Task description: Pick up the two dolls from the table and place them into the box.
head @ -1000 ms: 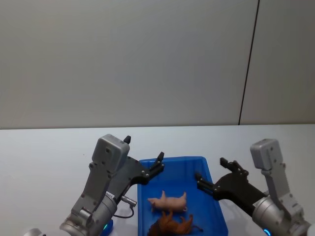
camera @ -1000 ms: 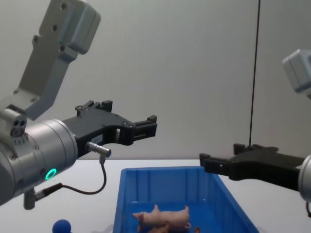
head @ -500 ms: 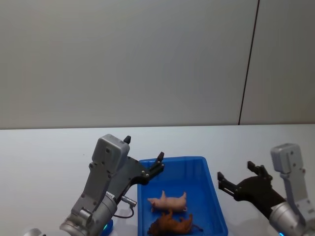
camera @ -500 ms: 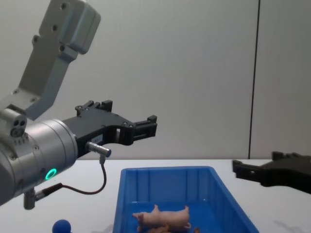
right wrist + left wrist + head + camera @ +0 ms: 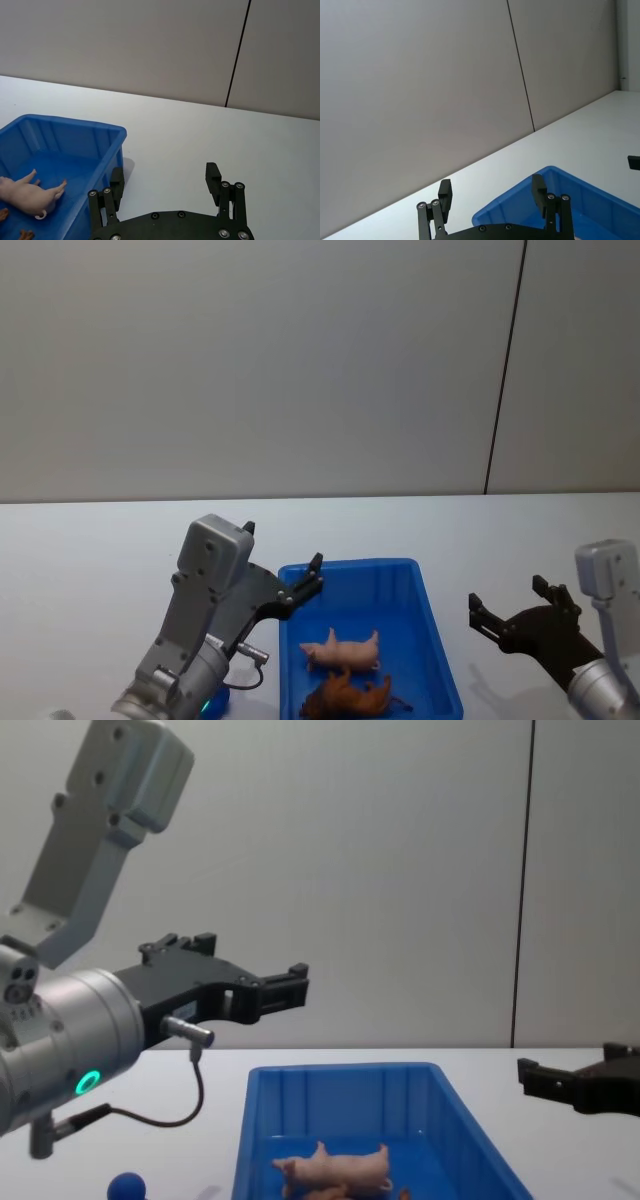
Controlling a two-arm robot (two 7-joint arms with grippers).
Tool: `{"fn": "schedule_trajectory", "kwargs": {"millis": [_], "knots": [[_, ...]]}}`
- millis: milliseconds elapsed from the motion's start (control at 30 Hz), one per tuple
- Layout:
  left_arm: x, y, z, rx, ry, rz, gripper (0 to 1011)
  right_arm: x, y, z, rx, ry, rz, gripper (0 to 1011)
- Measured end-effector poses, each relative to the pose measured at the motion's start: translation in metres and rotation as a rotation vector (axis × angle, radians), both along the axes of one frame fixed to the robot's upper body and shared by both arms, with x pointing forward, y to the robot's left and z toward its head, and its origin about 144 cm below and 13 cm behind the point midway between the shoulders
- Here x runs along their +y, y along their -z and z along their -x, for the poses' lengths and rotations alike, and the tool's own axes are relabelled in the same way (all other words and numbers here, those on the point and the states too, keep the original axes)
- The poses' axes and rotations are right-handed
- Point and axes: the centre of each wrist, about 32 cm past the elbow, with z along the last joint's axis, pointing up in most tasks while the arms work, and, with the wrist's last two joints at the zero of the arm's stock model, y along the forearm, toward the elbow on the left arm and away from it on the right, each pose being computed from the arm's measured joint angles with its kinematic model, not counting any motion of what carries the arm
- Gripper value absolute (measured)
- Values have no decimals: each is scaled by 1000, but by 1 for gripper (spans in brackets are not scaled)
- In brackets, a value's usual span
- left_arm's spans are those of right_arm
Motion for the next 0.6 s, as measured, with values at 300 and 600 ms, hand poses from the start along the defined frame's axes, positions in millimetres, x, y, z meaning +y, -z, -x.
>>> {"fn": "schedule_trajectory", "kwargs": {"millis": [300, 600], "knots": [[6, -2, 9, 61, -50, 5, 1001, -2, 1, 2, 4, 20, 1, 1001], [14, -1, 18, 142, -97, 16, 1001, -3, 1, 3, 5, 29, 3, 1001]]}}
